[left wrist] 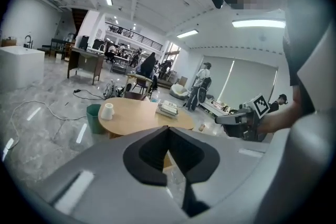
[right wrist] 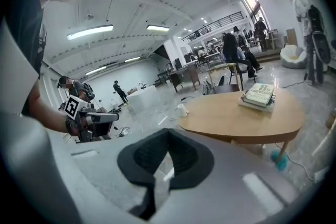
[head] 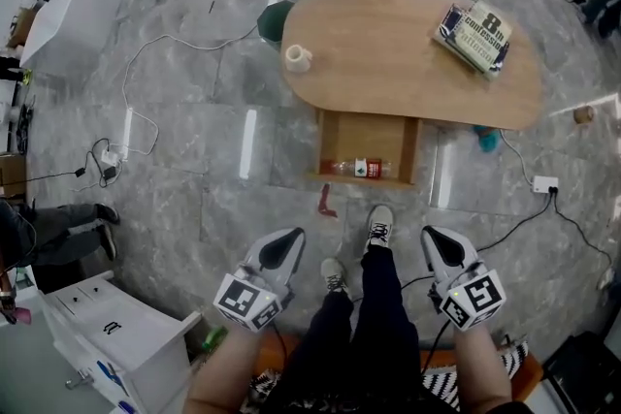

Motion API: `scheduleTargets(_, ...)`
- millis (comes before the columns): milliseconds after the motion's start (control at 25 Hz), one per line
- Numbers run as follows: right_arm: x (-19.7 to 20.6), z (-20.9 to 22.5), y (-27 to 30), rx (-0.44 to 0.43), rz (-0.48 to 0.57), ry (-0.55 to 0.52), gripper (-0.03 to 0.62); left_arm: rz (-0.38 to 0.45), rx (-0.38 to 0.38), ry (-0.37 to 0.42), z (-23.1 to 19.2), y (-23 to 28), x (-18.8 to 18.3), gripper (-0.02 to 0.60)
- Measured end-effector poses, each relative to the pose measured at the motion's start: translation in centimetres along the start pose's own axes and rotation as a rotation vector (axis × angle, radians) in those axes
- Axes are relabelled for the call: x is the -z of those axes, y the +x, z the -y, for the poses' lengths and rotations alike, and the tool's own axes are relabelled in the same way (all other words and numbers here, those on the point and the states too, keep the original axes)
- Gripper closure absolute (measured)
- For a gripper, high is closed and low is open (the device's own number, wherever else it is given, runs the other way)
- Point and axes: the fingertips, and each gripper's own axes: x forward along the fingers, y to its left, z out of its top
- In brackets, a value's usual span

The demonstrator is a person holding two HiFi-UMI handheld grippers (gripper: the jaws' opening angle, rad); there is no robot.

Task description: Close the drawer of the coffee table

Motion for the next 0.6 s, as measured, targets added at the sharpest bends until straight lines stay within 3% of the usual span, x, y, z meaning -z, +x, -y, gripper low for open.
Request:
scheduleTargets(360,5.2,5.3,7.5,-0.052,-0.079,-0.04,0.592,-0.022,-0.05,0.015,-5.7,5.9,5.3,0.581)
scheduleTargets(600,9.8,8.0,11.9,-0.048,-0.094,-0.1,0.592,-0.01,-0.093,0.002,-11.0,7.9,11.4,0.581)
